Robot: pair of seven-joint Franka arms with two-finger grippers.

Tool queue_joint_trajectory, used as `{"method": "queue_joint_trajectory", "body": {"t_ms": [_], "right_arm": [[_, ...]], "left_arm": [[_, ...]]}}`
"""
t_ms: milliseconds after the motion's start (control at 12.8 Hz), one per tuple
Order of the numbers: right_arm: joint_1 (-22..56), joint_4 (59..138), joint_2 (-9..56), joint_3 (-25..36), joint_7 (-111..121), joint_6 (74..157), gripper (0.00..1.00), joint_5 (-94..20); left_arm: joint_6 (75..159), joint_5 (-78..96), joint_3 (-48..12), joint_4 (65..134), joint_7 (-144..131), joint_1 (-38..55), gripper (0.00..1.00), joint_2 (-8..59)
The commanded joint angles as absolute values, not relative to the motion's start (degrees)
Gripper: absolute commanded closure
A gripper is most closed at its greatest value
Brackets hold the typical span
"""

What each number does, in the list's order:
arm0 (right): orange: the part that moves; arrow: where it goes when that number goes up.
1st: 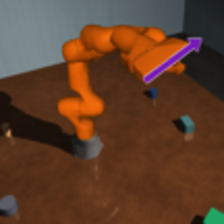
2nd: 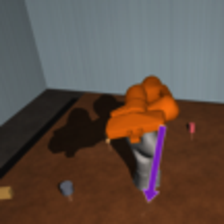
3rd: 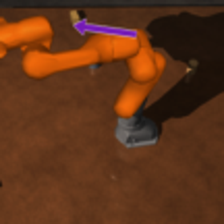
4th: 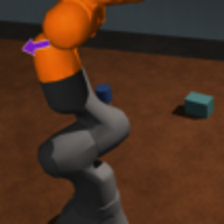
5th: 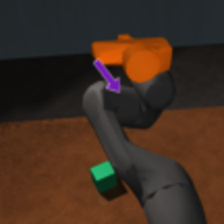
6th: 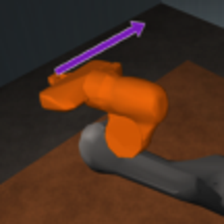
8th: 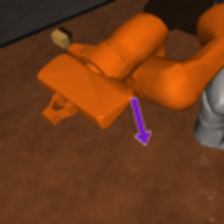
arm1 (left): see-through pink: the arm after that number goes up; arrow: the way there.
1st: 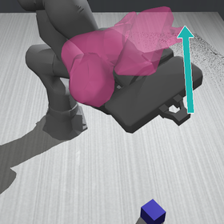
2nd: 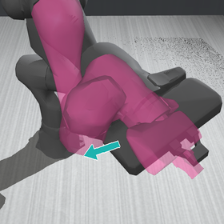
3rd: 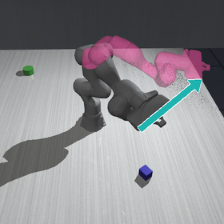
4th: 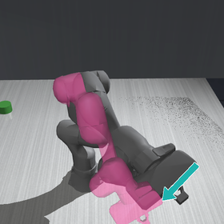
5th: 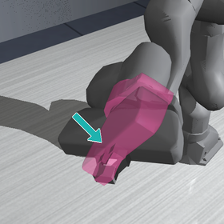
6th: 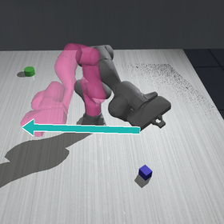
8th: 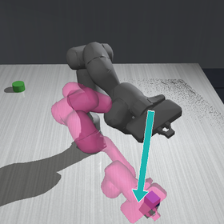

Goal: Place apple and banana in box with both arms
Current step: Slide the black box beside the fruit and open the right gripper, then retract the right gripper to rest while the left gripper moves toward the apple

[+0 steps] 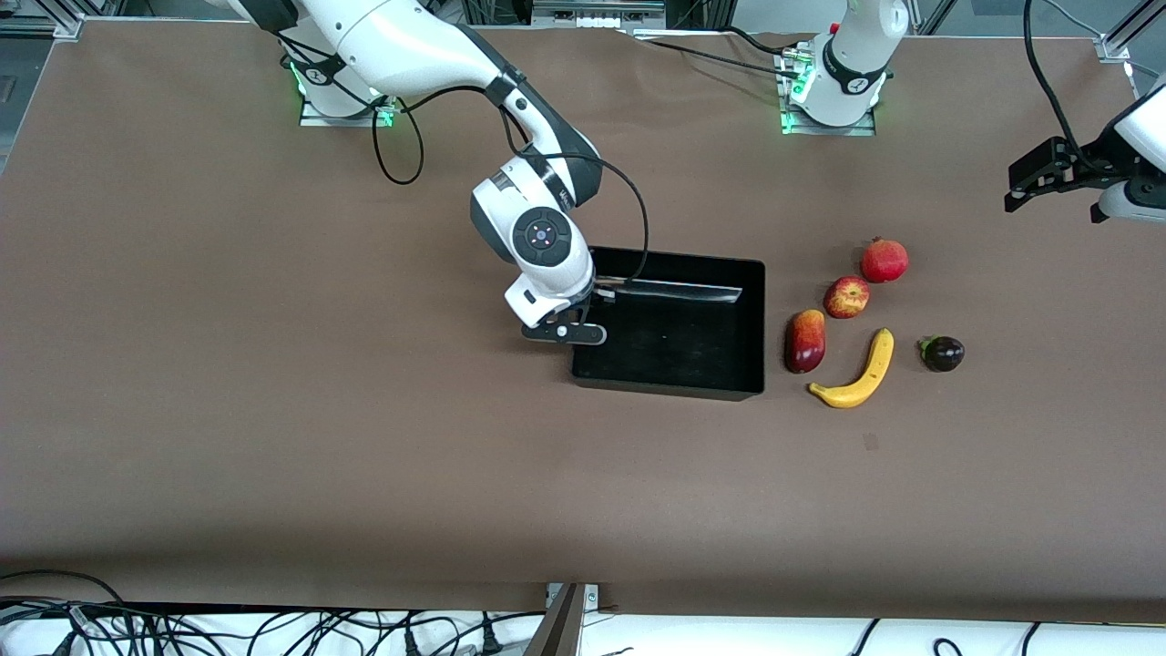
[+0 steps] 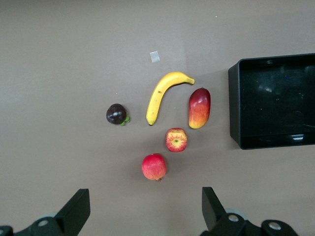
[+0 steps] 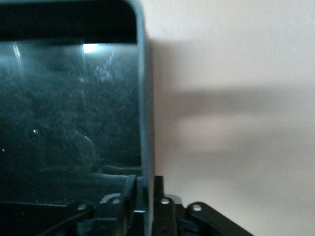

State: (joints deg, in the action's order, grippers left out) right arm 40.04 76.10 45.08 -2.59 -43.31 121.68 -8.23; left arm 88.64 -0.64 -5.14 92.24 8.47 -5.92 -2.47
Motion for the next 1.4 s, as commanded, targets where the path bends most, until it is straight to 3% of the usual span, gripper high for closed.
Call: {"method": "queue_joint_trajectory", "body": {"t_ms": [0,234,468,702,937,1093,1327], "right_arm": [[36.4,75.6,39.5,-2.7,-41.9,119.5,0.00,-8.4],[32.0,75.6,31.6,0.6,-33.2,108.2,0.00,-7.7],[31.5,75.8,26.4,11.7,-27.1,94.3,0.00,-7.4],[28.5,75.4,23.7,19.6,-10.9,93.9,0.00,-7.8],[18.8,83.6,15.2,17.4,3.0,95.1,0.00,-6.3],[10.4,90.8,8.6,10.7,4.5,97.9,0.00,-4.0],[1.5,105.3,-1.6,2.5,4.5,104.5,0.00,2.8]], "left_arm": [[87.8,0.7,-5.0,90.3,8.3,-6.0,0.00,-1.4],[88.4,0.5,-5.1,90.3,8.3,-5.9,0.00,0.0],[88.7,0.4,-5.7,90.3,9.0,-5.7,0.00,1.5],[87.7,0.6,-5.8,90.8,9.8,-5.7,0.00,1.8],[87.8,0.8,-5.8,91.3,9.7,-5.5,0.00,5.3],[88.4,0.8,-5.8,91.5,9.2,-5.5,0.00,8.0],[96.0,0.4,-6.8,99.6,8.8,-4.9,0.00,7.1]]}}
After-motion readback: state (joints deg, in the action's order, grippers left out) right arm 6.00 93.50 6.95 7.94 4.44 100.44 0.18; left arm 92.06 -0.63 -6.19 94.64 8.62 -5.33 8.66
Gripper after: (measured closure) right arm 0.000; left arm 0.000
